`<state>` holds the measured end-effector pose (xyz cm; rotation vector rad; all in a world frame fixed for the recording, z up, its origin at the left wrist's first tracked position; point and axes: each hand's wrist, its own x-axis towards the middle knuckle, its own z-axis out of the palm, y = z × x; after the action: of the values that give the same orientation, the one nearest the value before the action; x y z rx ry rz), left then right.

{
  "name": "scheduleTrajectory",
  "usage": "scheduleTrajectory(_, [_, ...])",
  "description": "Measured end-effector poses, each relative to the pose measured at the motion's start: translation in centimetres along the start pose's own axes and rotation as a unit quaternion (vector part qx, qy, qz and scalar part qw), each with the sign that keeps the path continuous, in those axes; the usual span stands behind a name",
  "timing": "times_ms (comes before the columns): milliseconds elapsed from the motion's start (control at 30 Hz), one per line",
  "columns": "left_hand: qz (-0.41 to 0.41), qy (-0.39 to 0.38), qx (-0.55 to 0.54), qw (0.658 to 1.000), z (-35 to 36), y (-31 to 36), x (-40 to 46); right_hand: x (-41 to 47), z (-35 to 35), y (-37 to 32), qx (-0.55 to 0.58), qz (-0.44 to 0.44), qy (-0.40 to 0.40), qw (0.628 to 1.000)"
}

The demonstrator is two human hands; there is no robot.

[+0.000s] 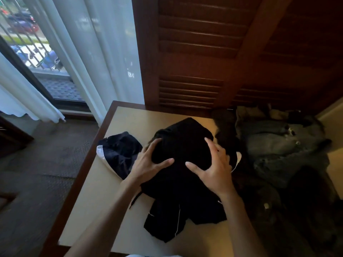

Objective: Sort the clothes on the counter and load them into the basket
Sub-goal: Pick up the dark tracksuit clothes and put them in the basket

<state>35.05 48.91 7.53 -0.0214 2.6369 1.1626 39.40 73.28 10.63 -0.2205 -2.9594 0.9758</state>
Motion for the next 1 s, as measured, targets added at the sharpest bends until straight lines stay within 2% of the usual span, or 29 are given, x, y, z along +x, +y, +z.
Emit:
scheduleTrajectory(67, [0.036, -0.033, 0.016, 0.999, 1.5, 0.1, 1.6, 2.2, 2.8, -1.6, -0.017, 0.039, -0.086, 0.995])
scheduleTrajectory(133, [0.062, -0.019, 0.018, 0.998, 2.1, 0.4, 2.5, 3.7, 5.7, -1.2, -0.082, 0.068, -0.168, 0.98])
scheduleTrajectory(167, [0.068, -0.02, 0.004, 0.997, 1.7, 0.5, 3.0, 4.7, 6.0, -0.7, -0.072, 0.075, -0.187, 0.977])
scheduleTrajectory(233, [0.077, -0.011, -0.01, 0.997, 0.0, 0.9, 3.7, 7.1, 4.4, -0.4, 0.043, 0.072, -0.199, 0.976])
scheduleTrajectory(267, [0.084, 0.007, -0.011, 0.996, -1.2, 1.1, 4.2, 8.6, 2.9, -0.3, 0.089, 0.064, -0.18, 0.978])
scheduleTrajectory(367, [0.117, 0.089, -0.009, 0.989, -4.7, 1.8, 5.4, 12.5, -2.8, -1.4, 0.164, 0.068, -0.068, 0.982])
scheduleTrajectory(467, [0.134, 0.192, 0.012, 0.972, -7.9, 3.5, 5.8, 14.4, -8.9, -3.7, 0.195, 0.038, 0.12, 0.973])
scheduleTrajectory(567, [0.152, 0.319, 0.014, 0.936, -8.6, 4.3, 5.1, 13.8, -15.1, -6.2, 0.258, -0.008, 0.352, 0.9])
scheduleTrajectory(633, [0.139, 0.318, -0.013, 0.938, -6.6, 4.3, 4.2, 13.3, -18.4, -6.5, 0.267, -0.063, 0.488, 0.829])
scheduleTrajectory(667, [0.124, 0.278, -0.013, 0.952, -4.9, 4.0, 3.4, 13.0, -19.1, -6.4, 0.261, -0.091, 0.526, 0.805])
scheduleTrajectory(700, [0.099, 0.211, -0.005, 0.972, -2.9, 3.5, 2.8, 12.7, -19.2, -5.9, 0.242, -0.107, 0.532, 0.804])
scheduleTrajectory(733, [0.065, 0.124, 0.01, 0.99, -0.8, 3.0, 2.2, 12.6, -18.5, -5.3, 0.203, -0.108, 0.517, 0.825])
scheduleTrajectory(767, [0.028, 0.032, 0.034, 0.999, 1.3, 2.4, 1.8, 12.4, -17.3, -4.5, 0.144, -0.093, 0.479, 0.861])
scheduleTrajectory(833, [-0.014, -0.103, 0.103, 0.989, 5.8, 0.9, 1.2, 11.7, -13.4, -1.7, -0.017, -0.039, 0.341, 0.939])
scheduleTrajectory(900, [-0.017, -0.155, 0.171, 0.973, 9.5, -0.8, 0.7, 10.6, -8.7, 2.3, -0.145, 0.033, 0.149, 0.978])
scheduleTrajectory(1000, [-0.001, -0.13, 0.248, 0.96, 11.1, -2.5, 0.5, 7.1, -1.5, 7.8, -0.175, 0.163, -0.097, 0.966])
